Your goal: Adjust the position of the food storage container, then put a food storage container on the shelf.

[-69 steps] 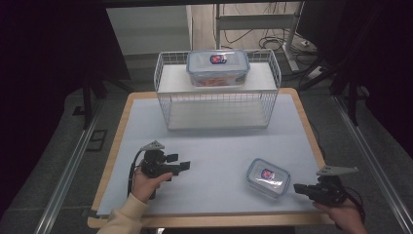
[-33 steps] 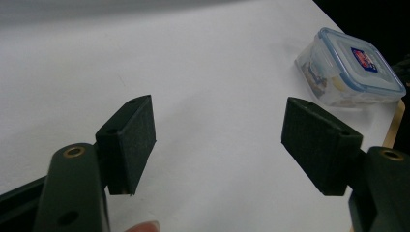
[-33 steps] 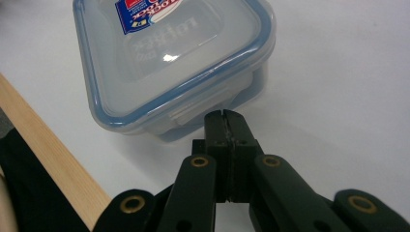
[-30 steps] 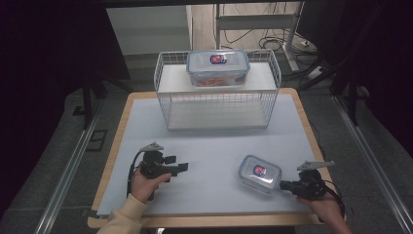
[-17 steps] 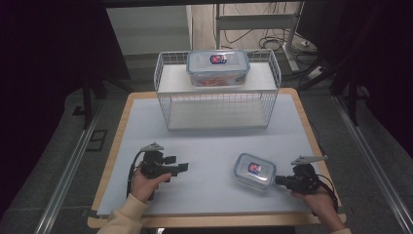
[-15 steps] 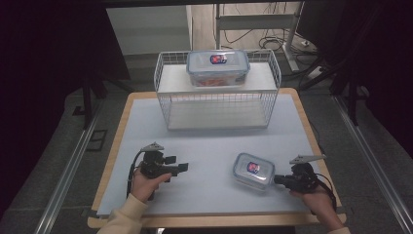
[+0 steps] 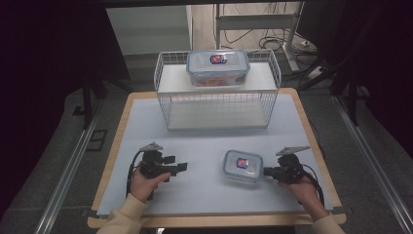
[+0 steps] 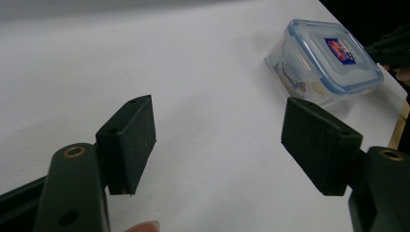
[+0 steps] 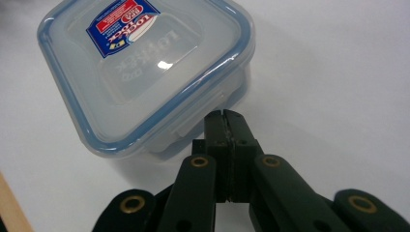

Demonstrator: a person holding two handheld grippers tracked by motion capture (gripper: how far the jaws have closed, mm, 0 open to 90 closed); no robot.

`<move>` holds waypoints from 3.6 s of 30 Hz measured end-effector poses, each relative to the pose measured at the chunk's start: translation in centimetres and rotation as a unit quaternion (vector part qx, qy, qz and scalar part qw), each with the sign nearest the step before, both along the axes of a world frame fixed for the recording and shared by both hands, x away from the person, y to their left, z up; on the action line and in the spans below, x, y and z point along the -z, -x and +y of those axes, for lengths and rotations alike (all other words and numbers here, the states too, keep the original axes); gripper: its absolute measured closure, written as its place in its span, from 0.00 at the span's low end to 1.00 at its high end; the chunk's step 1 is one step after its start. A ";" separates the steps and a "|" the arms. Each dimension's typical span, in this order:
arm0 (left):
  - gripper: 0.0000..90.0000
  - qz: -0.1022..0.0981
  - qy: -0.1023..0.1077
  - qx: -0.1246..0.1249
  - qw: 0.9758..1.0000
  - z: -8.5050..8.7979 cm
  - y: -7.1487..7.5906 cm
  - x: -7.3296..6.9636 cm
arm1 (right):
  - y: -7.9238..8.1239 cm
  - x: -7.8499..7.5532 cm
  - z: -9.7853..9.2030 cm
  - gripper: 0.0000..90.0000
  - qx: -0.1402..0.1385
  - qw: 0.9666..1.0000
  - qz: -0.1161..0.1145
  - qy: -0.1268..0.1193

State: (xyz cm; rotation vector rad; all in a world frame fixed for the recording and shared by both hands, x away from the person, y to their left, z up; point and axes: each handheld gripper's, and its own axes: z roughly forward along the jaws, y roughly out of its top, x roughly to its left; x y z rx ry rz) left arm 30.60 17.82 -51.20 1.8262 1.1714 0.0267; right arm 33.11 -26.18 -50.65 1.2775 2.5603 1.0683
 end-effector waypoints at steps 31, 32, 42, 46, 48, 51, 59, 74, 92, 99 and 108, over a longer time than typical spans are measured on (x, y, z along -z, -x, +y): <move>0.31 0.003 0.001 -0.001 1.000 0.1 -0.1 0.1 | -3.0 0.6 6.1 0.99 -0.022 1.000 -0.009 0.000; 0.31 0.003 0.001 -0.001 1.000 0.2 -0.1 0.1 | -3.0 0.6 6.2 0.99 -0.023 1.000 -0.009 0.000; 0.31 0.003 0.001 0.000 1.000 0.1 -0.1 0.1 | -3.0 0.8 7.4 0.99 -0.022 1.000 -0.011 -0.009; 0.31 0.002 0.001 -0.001 1.000 0.1 -0.1 0.2 | -3.0 0.9 7.4 0.99 -0.024 1.000 -0.012 -0.011; 0.31 0.002 0.000 -0.001 1.000 0.1 -0.1 0.2 | -2.9 0.9 7.4 0.99 -0.024 1.000 -0.011 -0.012; 0.31 0.003 0.000 -0.001 1.000 0.1 0.0 0.2 | -2.9 0.8 7.2 0.99 -0.025 1.000 -0.011 -0.016; 0.31 0.002 0.001 -0.004 1.000 0.1 0.0 0.2 | -2.3 -0.6 5.7 0.99 -0.013 0.999 -0.022 -0.046; 0.31 0.001 0.004 -0.009 1.000 0.3 0.0 0.0 | -2.1 -1.2 4.1 0.66 -0.010 0.996 -0.019 -0.092; 0.20 0.024 0.019 -0.014 0.999 -1.0 0.0 -0.4 | -2.5 -1.7 3.6 0.35 0.012 0.990 0.003 -0.140; 0.19 0.037 0.030 -0.009 0.999 -2.3 -0.3 -0.2 | -2.7 -1.6 3.9 0.34 0.016 0.989 0.008 -0.144; 0.21 0.062 0.050 0.002 0.997 -4.7 -1.5 0.6 | -3.0 -1.2 4.6 0.33 0.004 0.990 0.021 -0.142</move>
